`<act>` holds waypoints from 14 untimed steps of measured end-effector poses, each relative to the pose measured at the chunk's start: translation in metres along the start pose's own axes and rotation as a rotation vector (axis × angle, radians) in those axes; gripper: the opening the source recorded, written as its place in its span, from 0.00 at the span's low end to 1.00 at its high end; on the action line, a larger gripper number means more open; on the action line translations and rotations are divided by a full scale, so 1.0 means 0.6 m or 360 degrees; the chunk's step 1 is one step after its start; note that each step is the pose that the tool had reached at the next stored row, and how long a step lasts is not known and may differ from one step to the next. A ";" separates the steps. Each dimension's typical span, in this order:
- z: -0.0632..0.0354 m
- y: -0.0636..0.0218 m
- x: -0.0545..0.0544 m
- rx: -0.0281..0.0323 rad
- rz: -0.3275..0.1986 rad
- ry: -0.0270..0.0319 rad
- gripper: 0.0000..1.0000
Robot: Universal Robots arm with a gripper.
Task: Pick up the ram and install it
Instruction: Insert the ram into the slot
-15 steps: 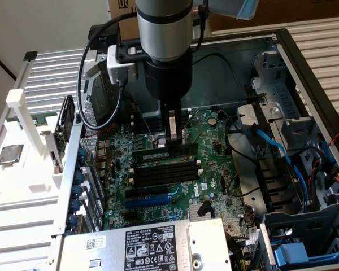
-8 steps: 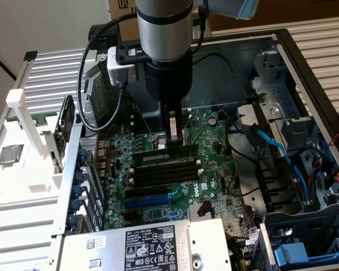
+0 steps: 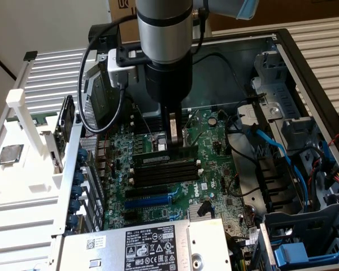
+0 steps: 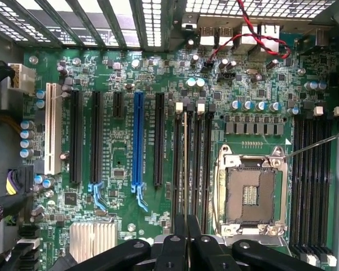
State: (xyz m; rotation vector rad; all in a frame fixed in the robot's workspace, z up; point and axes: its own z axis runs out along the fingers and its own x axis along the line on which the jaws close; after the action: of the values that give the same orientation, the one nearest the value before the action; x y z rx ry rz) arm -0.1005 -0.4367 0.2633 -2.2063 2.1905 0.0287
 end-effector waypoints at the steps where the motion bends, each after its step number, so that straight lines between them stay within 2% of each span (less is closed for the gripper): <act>1: 0.002 0.000 0.000 0.00000 0.0000 0.00006 0.12; 14: 0.017 0.000 -0.003 -0.00001 -0.0001 0.00054 0.12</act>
State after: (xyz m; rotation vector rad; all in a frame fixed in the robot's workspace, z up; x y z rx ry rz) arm -0.1005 -0.4345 0.2531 -2.2086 2.1916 0.0250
